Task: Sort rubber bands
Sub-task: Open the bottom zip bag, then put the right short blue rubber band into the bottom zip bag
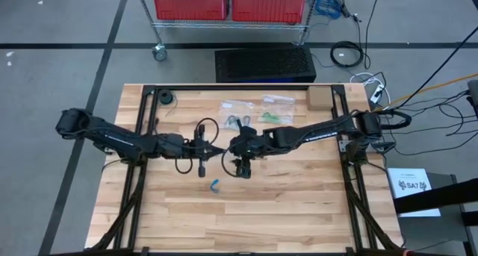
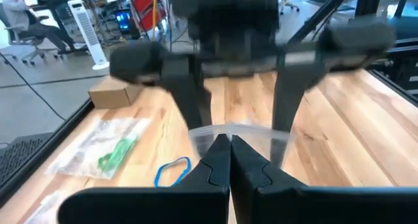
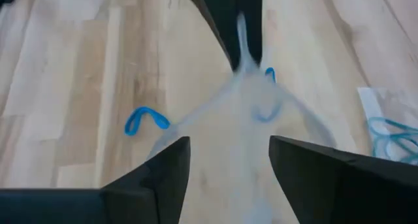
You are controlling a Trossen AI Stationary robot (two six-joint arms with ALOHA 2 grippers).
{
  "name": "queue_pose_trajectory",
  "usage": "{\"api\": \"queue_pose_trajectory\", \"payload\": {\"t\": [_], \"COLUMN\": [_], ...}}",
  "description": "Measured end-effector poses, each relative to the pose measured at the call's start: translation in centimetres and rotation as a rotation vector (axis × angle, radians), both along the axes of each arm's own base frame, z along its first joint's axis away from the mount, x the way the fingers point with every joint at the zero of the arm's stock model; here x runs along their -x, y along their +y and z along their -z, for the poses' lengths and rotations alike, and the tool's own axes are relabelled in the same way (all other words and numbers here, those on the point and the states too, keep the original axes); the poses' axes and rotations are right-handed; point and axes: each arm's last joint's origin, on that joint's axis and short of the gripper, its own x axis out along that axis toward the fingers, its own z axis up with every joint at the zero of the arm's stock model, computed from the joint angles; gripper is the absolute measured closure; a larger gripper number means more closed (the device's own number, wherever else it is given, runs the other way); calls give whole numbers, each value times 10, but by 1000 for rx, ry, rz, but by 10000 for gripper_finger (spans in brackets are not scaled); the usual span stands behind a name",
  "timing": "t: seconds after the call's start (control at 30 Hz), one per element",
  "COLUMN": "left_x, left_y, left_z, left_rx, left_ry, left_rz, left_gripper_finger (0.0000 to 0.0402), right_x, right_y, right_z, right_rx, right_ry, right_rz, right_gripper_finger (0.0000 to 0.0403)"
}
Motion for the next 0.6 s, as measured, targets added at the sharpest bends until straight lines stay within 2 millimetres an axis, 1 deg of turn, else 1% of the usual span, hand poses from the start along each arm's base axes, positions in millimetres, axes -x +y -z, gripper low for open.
{"api": "queue_pose_trajectory", "payload": {"t": [0.23, 0.33, 0.5, 0.6], "left_x": [-5, -5, -5, -4], "left_y": [-1, 1, 2, 2], "left_z": [5, 6, 8, 10], "left_rx": [-23, -28, -45, -53], "left_ry": [4, 11, 33, 54], "left_rz": [5, 0, -4, -3], "left_gripper_finger": [401, 401, 401, 401], "right_x": [9, 15, 30, 44], "right_y": [0, 0, 0, 3], "right_z": [-15, -25, -49, -62], "right_rx": [-9, -9, -11, 1], "right_ry": [-16, -16, -48, -43], "right_rz": [-9, -8, -13, -21], "right_gripper_finger": [188, 179, 172, 172]}}
